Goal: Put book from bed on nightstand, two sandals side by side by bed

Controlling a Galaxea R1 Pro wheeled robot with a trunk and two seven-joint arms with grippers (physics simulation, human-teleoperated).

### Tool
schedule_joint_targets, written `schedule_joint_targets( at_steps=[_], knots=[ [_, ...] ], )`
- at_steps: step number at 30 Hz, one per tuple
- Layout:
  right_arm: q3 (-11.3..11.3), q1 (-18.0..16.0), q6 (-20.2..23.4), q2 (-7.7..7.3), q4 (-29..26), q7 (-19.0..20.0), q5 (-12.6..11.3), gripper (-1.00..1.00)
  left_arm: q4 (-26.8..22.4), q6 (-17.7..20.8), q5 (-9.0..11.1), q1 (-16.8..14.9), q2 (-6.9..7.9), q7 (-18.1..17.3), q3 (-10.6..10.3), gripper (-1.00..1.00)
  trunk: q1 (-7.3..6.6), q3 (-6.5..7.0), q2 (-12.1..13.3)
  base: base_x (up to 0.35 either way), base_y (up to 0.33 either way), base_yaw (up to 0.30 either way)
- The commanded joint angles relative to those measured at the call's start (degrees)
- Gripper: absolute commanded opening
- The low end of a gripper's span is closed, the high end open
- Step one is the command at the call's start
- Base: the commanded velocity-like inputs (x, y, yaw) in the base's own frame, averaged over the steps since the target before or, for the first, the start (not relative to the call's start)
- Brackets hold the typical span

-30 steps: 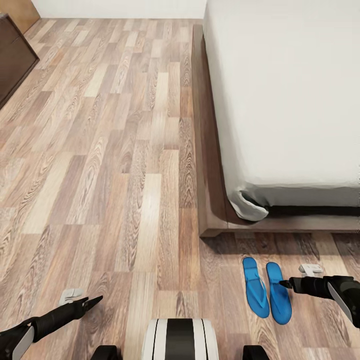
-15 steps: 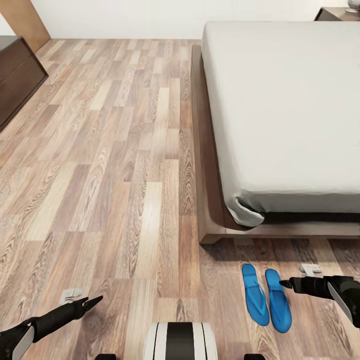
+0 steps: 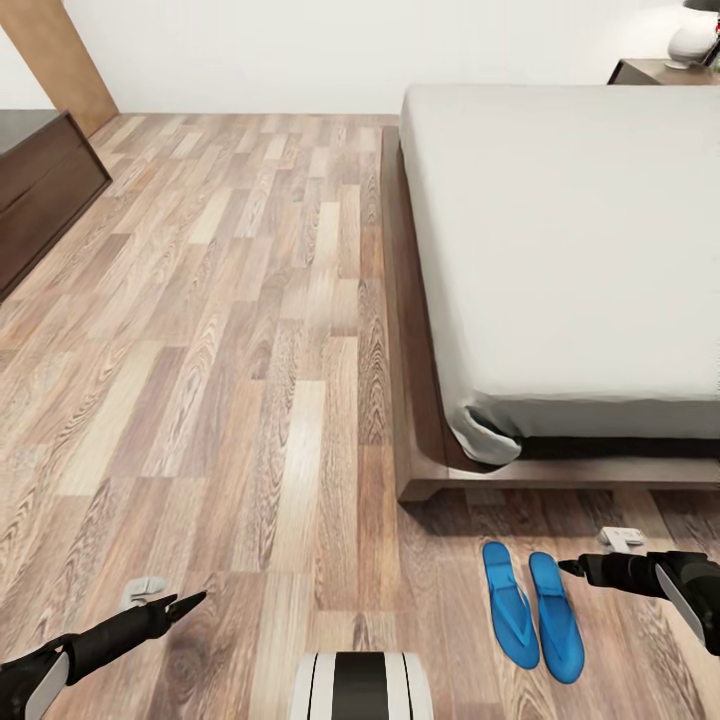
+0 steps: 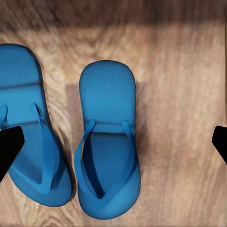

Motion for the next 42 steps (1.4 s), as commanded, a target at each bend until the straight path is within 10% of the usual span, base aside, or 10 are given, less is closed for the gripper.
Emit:
schedule_joint_targets(
  at_steps=[1,14,17,21,25,30,42],
  knots=[
    [-0.08,-0.02,0.51,-0.01,-0.06,-0.03,-0.61,1.0,0.01,0.6,0.21,-0.02,-0.15,-0.26,0.13,1.0,-0.03,0.19,0.0,0.0,0.0,0.0],
    [-0.73,0.42,0.47,-0.98,1.54,6.29,-1.34,1.0,0.05,0.69,-2.37,-0.02,-0.8,-0.26,0.14,1.0,-0.37,3.07,0.18,0.0,0.0,0.0],
    [-0.94,0.63,-1.73,-3.85,6.03,9.89,-2.04,1.0,0.08,0.69,-2.4,-0.02,-0.81,-0.25,0.14,1.0,-0.44,3.74,0.22,0.0,0.0,0.0],
    [-1.06,0.69,-12.16,-9.19,18.58,17.45,-13.42,1.0,0.53,0.69,-2.45,-0.02,-0.81,-0.26,0.14,1.0,-0.55,4.62,0.27,0.0,0.0,0.0],
    [-1.06,0.7,-16.66,-11.25,28.51,23.31,-22.4,1.0,1.23,0.69,-2.56,-0.02,-0.81,-0.26,0.09,1.0,-0.65,5.51,0.32,0.0,0.0,0.0],
    [-1.06,0.7,-25.68,-11.66,36.47,28.88,-24.77,1.0,3.17,0.49,-3.31,-0.02,-2.11,-0.04,-0.1,1.0,-0.78,6.62,0.39,0.0,0.0,0.0],
    [-0.99,1.2,-30.61,-11.07,37.67,29.7,-25.0,1.0,11.54,-8.27,-9.4,-0.02,-3.19,0.09,-0.32,1.0,-1.09,9.28,0.55,0.0,0.0,0.0]
  ],
)
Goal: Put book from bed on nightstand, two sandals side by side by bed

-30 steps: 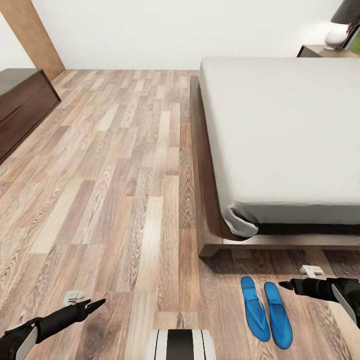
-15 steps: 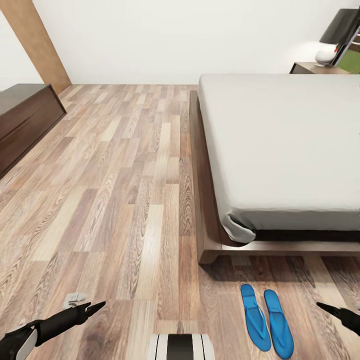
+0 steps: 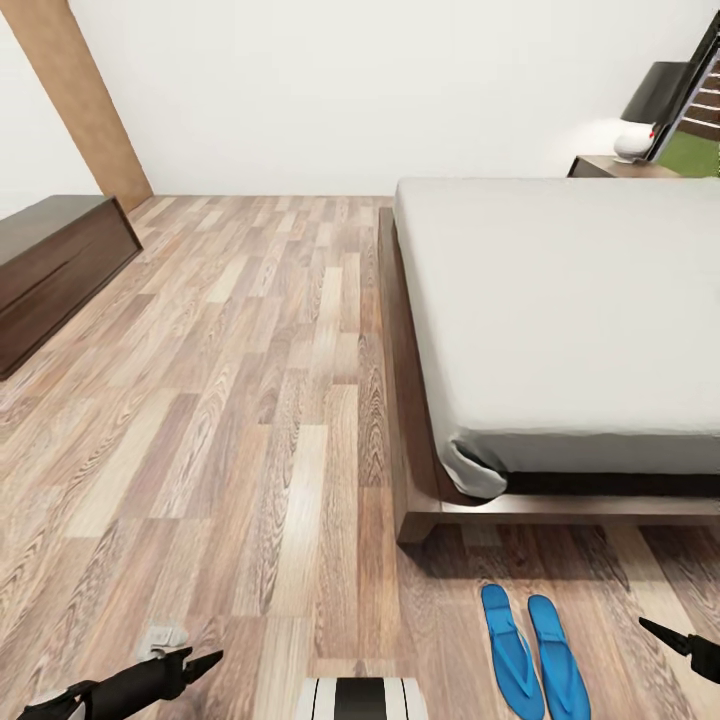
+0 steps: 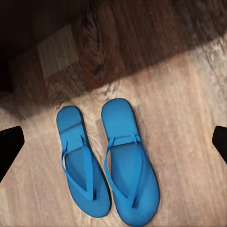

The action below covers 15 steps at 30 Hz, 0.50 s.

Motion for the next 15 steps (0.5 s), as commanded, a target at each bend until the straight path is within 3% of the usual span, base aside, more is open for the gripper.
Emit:
schedule_joint_targets(
  at_steps=[1,8,11,15],
  knots=[
    [-0.12,0.28,-1.0,0.26,0.21,0.12,-0.03,1.0,0.29,-0.34,0.18,-0.03,-0.02,-0.12,-0.15,1.0,-0.03,0.19,0.0,0.0,0.0,0.0],
    [-0.11,0.72,-1.97,1.77,0.27,-0.17,-0.04,1.0,0.93,-0.44,0.26,-0.03,-0.14,2.5,-0.14,1.0,-0.21,1.74,0.09,0.0,0.0,0.0],
    [-0.11,0.76,-2.02,2.92,0.28,-0.31,-0.04,1.0,1.29,-0.4,0.36,-0.03,-1.37,5.58,-0.14,1.0,-0.29,2.41,0.13,0.0,0.0,0.0],
    [-0.11,0.79,-2.25,4.93,0.28,-0.35,-0.04,1.0,1.44,-0.39,0.31,-0.03,-2.08,6.33,-0.14,1.0,-0.39,3.29,0.19,0.0,0.0,0.0]
  ],
)
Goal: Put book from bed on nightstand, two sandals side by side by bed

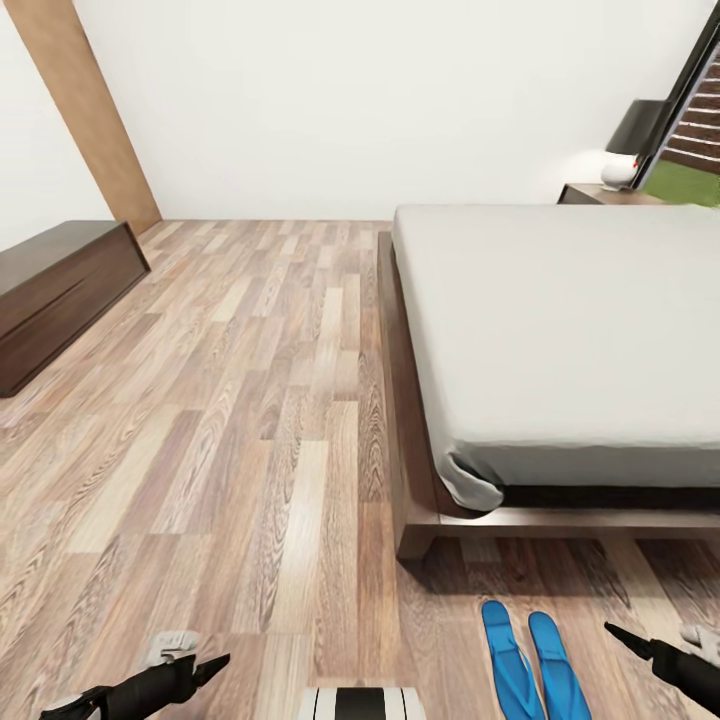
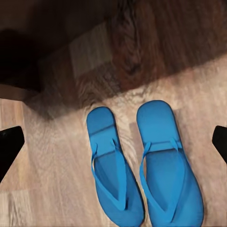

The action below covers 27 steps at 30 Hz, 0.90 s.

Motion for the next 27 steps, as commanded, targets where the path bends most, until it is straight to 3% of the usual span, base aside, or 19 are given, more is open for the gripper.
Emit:
schedule_joint_targets(
  at_steps=[1,4,7,8,11,17,27],
  knots=[
    [-0.12,-0.11,-0.44,0.61,0.24,0.21,0.05,1.0,0.1,-0.22,0.23,-0.03,-0.15,-0.03,-0.14,1.0,-0.03,0.19,0.0,0.0,0.0,0.0],
    [-0.12,-0.1,-0.82,2.56,0.21,-1.09,0.05,1.0,0.11,-0.22,0.22,-0.03,-0.47,0.14,-0.14,1.0,-0.11,0.85,0.04,0.0,0.0,0.0],
    [-0.11,-0.1,-0.97,3.64,0.17,-8.9,0.06,1.0,0.12,-0.22,0.22,-0.03,-0.94,0.7,-0.14,1.0,-0.19,1.52,0.08,0.0,0.0,0.0],
    [-0.09,-0.1,-0.99,4.06,0.13,-14.4,0.09,1.0,0.12,-0.22,0.22,-0.03,-1.15,1.86,-0.14,1.0,-0.21,1.74,0.09,0.0,0.0,0.0],
    [-0.05,-0.1,-1.01,4.41,0.08,-21.12,0.12,1.0,0.11,-0.22,0.15,-0.03,-1.37,5.22,-0.16,1.0,-0.29,2.4,0.13,0.0,0.0,0.0],
    [-0.03,-0.1,-1.02,4.52,0.07,-23.35,0.13,1.0,0.12,-0.22,0.13,-0.03,-2.63,7.24,-0.15,1.0,-0.45,3.73,0.21,0.0,0.0,0.0],
    [-0.03,-0.1,-1.02,4.53,0.07,-23.51,0.13,1.0,0.75,-0.22,0.05,-0.03,-2.96,7.54,-0.18,1.0,-0.7,5.95,0.34,0.0,0.0,0.0]
  ],
)
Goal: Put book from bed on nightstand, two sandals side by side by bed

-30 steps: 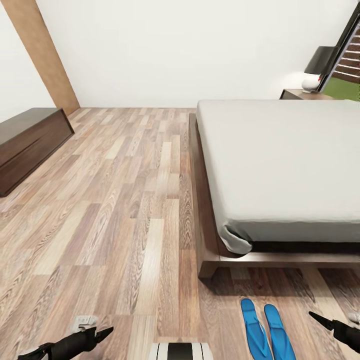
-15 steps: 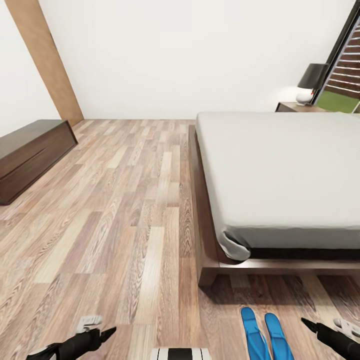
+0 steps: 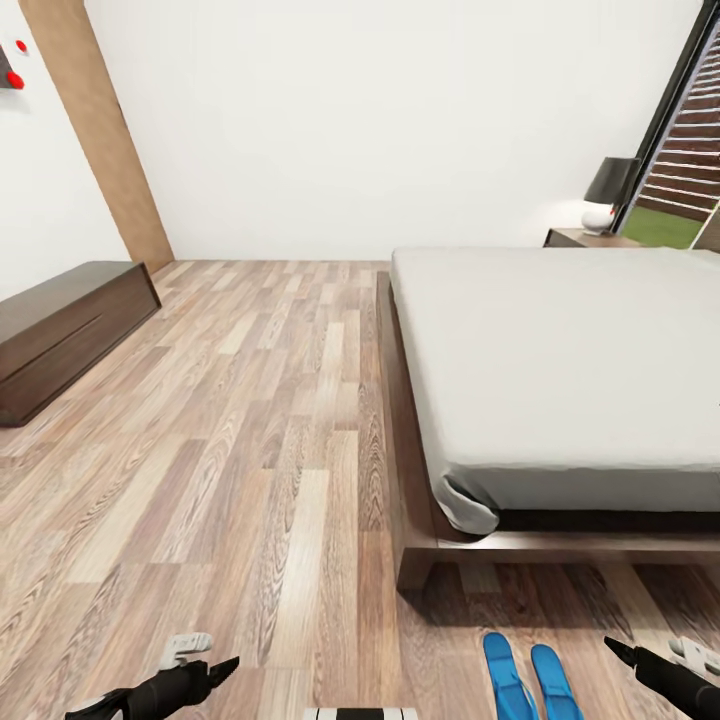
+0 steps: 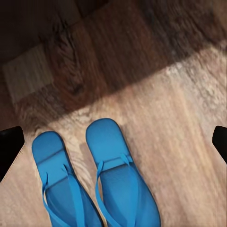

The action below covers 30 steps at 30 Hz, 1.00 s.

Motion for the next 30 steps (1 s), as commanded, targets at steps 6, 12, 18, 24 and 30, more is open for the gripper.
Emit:
schedule_joint_targets(
  at_steps=[6,12,18,24,30],
  knots=[
    [-0.09,-0.11,-0.34,-0.02,0.27,0.3,0.03,1.0,0.17,-0.22,0.21,-0.04,0.02,-0.16,-0.09,1.0,-0.16,1.29,0.06,0.0,0.0,0.0],
    [-0.09,-0.11,-0.3,-0.02,0.27,0.29,0.03,1.0,0.43,-0.25,0.29,-0.04,-0.9,-0.16,-0.05,1.0,-0.32,2.62,0.14,0.0,0.0,0.0],
    [-0.09,-0.11,-0.27,-0.02,0.27,0.23,0.03,1.0,0.81,-0.26,0.3,-0.04,-1.25,-0.16,-0.03,1.0,-0.47,3.95,0.22,0.0,0.0,0.0],
    [-0.09,-0.11,-0.26,-0.01,0.27,0.21,0.03,1.0,0.87,-0.26,0.3,-0.04,-1.3,-0.16,-0.03,1.0,-0.63,5.28,0.3,0.0,0.0,0.0],
    [-0.09,-0.11,-0.26,0.02,0.27,0.21,0.03,1.0,0.92,-0.25,0.3,-0.04,-1.3,-0.16,-0.03,1.0,-0.78,6.61,0.38,0.0,0.0,0.0]
  ],
)
